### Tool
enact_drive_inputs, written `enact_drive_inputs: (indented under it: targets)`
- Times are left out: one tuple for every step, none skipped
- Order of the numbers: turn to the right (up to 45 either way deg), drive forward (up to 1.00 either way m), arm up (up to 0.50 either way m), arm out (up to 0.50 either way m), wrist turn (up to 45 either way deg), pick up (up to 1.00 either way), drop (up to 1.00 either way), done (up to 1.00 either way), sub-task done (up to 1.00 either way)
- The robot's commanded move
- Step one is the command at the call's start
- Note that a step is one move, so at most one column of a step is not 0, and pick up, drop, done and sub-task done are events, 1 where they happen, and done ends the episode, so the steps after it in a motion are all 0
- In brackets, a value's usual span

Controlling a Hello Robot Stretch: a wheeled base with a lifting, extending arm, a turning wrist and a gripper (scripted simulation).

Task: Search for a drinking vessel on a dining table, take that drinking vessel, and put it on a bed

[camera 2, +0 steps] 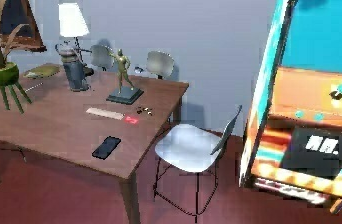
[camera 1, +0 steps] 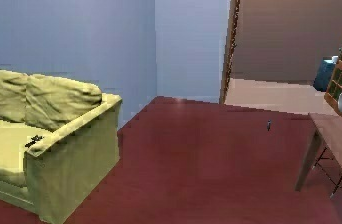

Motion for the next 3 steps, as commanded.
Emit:
enact_drive_inputs:
  targets:
    - [15.0,0.00,0.00,0.00,0.0,0.00,0.00,0.00,0.00]
    - [0.0,0.10,0.00,0.00,0.0,0.00,0.00,0.00,0.00]
    - [0.0,1.00,0.00,0.00,0.0,0.00,0.00,0.00,0.00]
